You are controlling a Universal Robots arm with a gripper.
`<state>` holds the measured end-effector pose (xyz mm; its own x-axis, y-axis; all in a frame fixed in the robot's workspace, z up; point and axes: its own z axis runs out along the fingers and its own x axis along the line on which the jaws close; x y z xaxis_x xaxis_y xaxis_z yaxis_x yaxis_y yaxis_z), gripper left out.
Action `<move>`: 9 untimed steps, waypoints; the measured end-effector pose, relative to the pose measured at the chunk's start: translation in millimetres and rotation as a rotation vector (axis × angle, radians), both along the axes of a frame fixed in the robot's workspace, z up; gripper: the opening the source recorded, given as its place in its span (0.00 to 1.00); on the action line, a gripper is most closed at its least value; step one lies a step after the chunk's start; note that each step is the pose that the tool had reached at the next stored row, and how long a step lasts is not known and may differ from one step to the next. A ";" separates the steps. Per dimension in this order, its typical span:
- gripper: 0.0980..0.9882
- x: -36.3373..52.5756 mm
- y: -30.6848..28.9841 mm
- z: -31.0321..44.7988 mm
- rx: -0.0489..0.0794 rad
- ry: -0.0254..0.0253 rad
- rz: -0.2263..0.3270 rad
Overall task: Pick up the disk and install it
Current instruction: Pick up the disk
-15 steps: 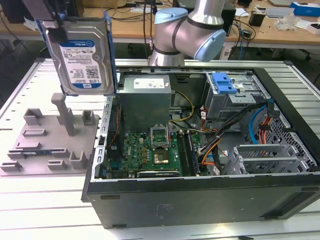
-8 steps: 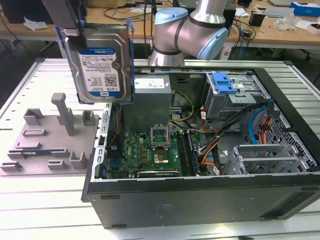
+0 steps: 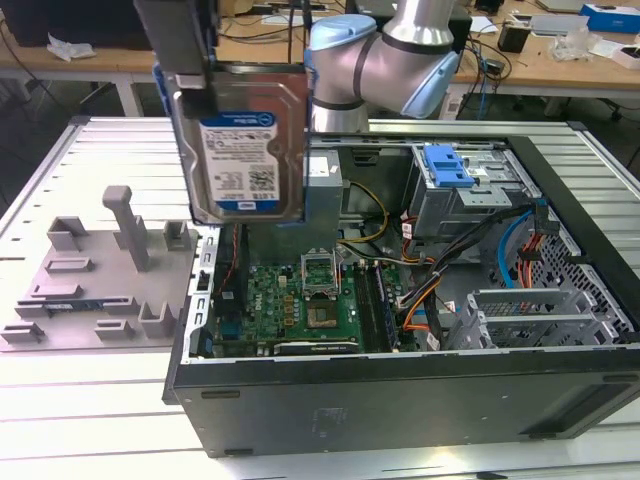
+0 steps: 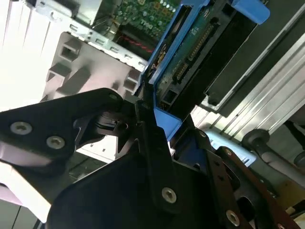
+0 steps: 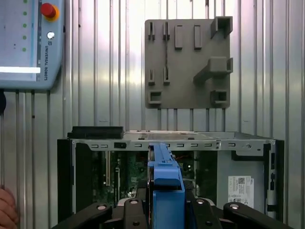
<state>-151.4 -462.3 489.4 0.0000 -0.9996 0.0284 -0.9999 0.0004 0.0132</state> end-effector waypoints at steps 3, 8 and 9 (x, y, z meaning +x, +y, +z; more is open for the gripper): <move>0.30 16.6 -11.2 0.0 0.000 0.0000 0.000; 0.30 40.2 -27.2 0.0 0.000 0.0003 0.000; 0.30 47.6 -32.3 0.0 0.000 0.0003 0.000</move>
<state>-103.8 -494.6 489.4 0.0001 -0.9996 0.0283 -0.9999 0.0003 0.0135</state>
